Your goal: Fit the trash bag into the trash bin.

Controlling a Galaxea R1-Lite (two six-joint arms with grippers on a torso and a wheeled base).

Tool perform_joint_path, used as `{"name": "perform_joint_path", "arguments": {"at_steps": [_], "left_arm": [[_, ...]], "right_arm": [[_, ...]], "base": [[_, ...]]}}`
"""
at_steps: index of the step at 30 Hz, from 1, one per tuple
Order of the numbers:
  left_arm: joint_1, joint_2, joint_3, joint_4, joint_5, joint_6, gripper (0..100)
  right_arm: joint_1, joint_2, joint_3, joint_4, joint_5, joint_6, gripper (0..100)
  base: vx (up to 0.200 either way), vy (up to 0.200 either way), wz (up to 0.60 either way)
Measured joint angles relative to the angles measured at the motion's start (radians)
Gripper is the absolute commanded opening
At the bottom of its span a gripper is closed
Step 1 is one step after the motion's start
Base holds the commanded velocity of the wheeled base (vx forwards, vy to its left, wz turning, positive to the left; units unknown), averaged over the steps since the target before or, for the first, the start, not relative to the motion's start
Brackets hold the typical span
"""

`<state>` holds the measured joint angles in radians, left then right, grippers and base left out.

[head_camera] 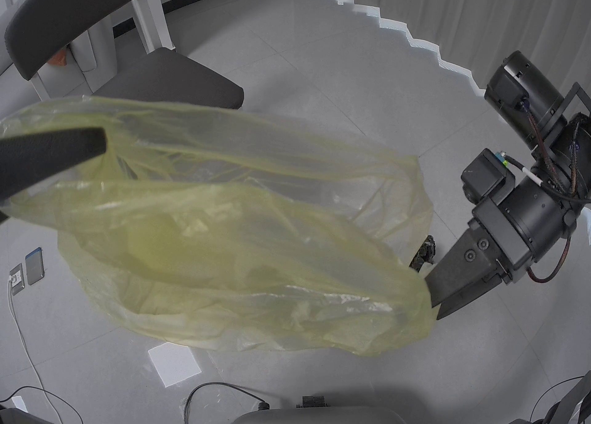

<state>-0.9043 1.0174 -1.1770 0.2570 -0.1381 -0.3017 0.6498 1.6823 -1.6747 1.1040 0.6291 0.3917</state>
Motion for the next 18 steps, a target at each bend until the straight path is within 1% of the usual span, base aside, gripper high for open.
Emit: {"name": "perform_joint_path", "arguments": {"at_steps": [12, 18], "left_arm": [[-0.002, 0.007, 0.005, -0.027, 0.003, 0.000, 0], [-0.002, 0.010, 0.003, -0.027, 0.004, -0.001, 0]], "right_arm": [[0.000, 0.013, 0.015, -0.001, -0.001, -0.003, 100], [0.000, 0.036, 0.061, -0.020, -0.001, -0.058, 100]], "base": [[0.000, 0.000, 0.00], [0.000, 0.000, 0.00]]}}
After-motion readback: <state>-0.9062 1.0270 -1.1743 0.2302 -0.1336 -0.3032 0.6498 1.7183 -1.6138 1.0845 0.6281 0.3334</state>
